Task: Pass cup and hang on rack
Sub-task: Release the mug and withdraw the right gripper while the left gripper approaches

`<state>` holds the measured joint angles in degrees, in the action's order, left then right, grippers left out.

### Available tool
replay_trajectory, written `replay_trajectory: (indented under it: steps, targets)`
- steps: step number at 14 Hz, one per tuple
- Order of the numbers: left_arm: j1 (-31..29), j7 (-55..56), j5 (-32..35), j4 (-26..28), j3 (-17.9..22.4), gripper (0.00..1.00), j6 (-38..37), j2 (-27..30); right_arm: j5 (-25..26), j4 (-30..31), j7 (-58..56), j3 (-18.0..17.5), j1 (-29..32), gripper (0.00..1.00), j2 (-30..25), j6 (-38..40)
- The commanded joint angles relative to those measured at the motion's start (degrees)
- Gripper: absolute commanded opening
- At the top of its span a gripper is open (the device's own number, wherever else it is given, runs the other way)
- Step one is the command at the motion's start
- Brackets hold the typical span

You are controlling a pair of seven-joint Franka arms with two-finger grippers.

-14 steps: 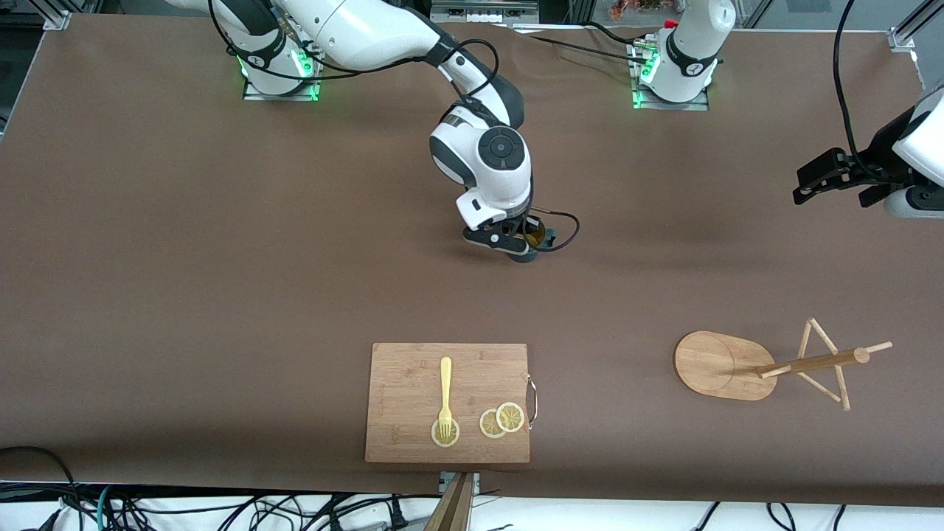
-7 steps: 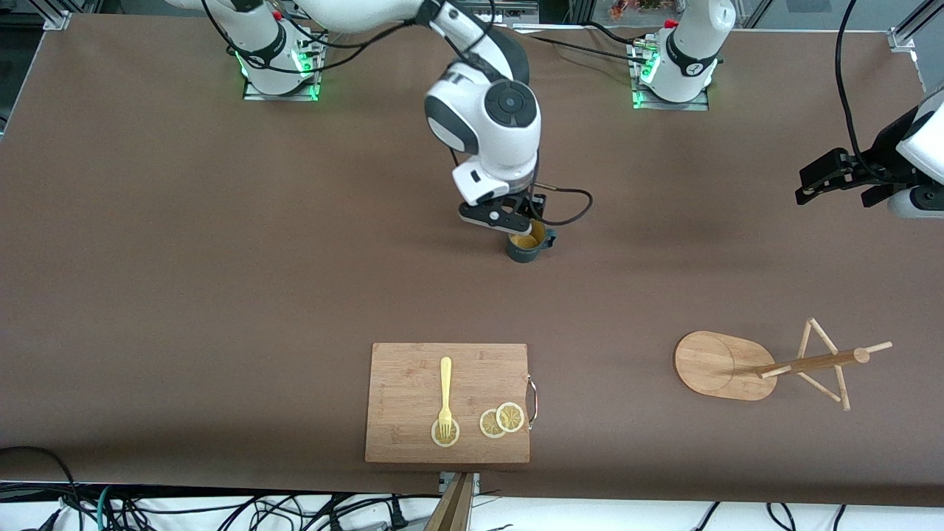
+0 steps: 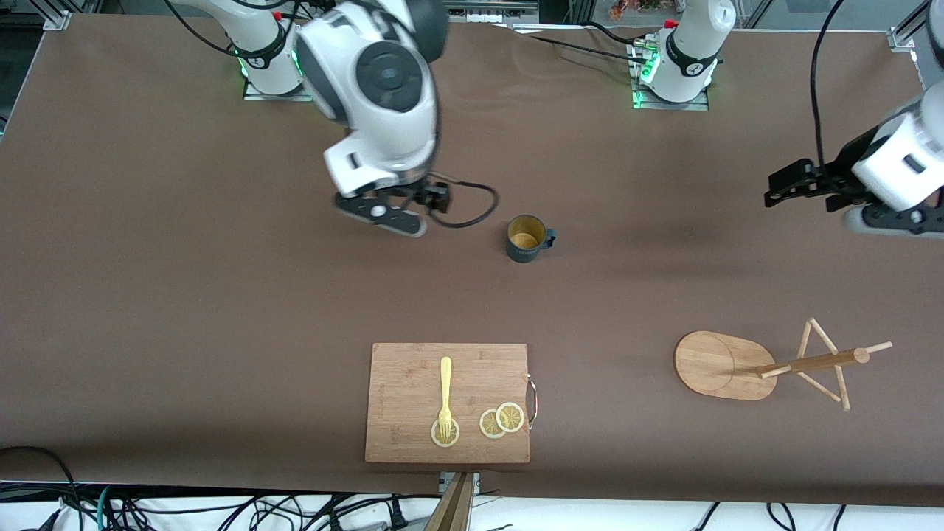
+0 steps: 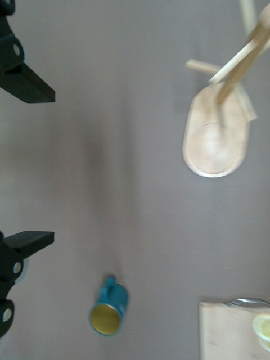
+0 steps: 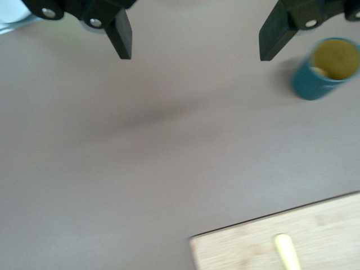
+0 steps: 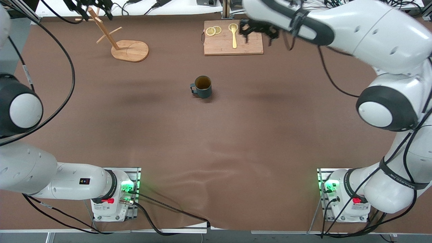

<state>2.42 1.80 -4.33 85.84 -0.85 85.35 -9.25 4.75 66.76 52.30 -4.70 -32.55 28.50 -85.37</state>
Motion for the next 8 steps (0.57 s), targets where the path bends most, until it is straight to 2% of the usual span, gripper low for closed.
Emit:
replay_trajectory:
  steps: [1, 3, 6, 8]
  targets:
    - [0.74, -1.54, 0.1, -0.34, 0.94, 1.0, -1.25, -5.42, -0.36, 1.7, -8.42, 3.36, 4.14, 1.0, -4.22, 5.88]
    - [0.83, -1.71, 0.2, 2.2, 0.85, 1.0, 2.77, -6.3, -0.71, 1.7, -18.5, 7.93, 6.26, 1.0, -6.08, 10.13]
    - [0.75, -8.18, -0.68, 14.22, 0.68, 1.0, 19.27, -5.51, -6.23, 1.61, -33.9, 16.72, 8.81, 1.0, -9.59, 9.7]
    - [0.66, -11.37, -1.99, 20.65, 0.33, 1.0, 28.51, -5.07, -6.25, 6.6, -39.53, 15.35, 14.94, 1.0, -12.49, 8.47]
